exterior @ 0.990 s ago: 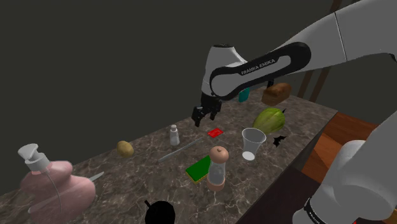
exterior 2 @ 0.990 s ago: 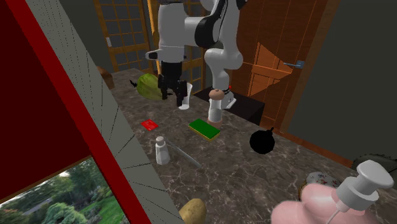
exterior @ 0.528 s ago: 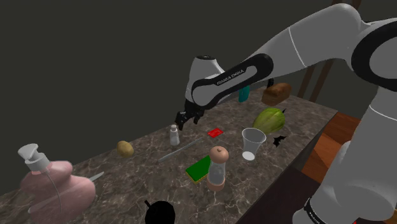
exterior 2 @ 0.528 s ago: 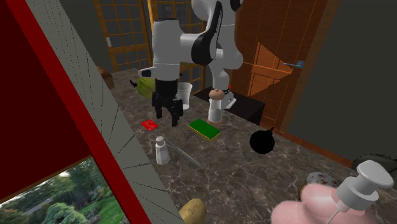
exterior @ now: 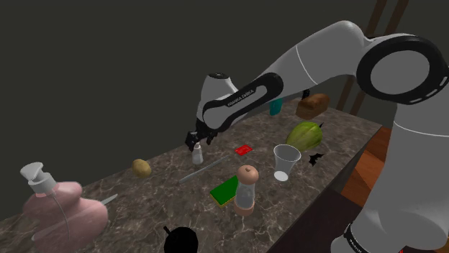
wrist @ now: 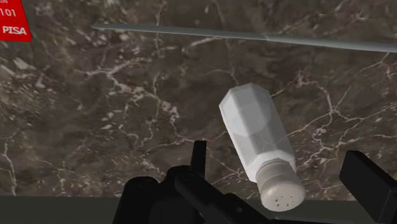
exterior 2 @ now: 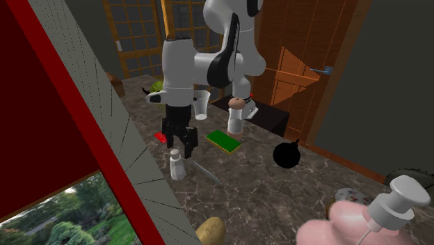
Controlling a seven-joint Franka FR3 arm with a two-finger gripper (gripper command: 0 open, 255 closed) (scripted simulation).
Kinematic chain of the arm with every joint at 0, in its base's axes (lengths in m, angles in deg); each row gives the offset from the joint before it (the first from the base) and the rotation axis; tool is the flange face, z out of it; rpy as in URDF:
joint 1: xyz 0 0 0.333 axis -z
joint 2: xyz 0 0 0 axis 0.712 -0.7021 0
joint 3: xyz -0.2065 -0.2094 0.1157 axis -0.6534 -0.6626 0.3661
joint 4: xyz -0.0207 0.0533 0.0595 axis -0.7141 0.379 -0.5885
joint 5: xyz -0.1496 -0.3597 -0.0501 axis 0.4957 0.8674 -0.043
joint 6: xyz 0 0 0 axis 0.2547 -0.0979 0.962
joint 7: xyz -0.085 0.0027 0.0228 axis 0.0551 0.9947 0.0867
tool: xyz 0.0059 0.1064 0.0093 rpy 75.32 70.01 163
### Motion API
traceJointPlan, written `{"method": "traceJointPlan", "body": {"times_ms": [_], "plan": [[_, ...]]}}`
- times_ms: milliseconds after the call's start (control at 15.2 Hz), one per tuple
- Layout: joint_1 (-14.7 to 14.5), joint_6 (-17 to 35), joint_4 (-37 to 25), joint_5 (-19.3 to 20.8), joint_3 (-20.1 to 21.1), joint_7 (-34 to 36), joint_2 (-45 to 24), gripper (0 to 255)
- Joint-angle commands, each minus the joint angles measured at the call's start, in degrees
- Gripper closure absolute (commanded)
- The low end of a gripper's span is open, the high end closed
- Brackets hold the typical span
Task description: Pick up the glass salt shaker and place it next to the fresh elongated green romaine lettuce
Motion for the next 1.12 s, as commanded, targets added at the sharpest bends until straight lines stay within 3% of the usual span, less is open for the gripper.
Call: {"method": "traceJointPlan", "body": {"times_ms": [0,660,726,1056], "plan": [[-0.15,1.19,-0.29,0.23,-0.05,0.18,-1.45,0],[-0.32,2.58,-0.59,0.5,-0.14,0.36,-3.13,0],[-0.32,2.58,-0.59,0.5,-0.14,0.36,-3.13,255],[-0.32,2.59,-0.56,0.5,-0.14,0.36,-3.13,255]]}}
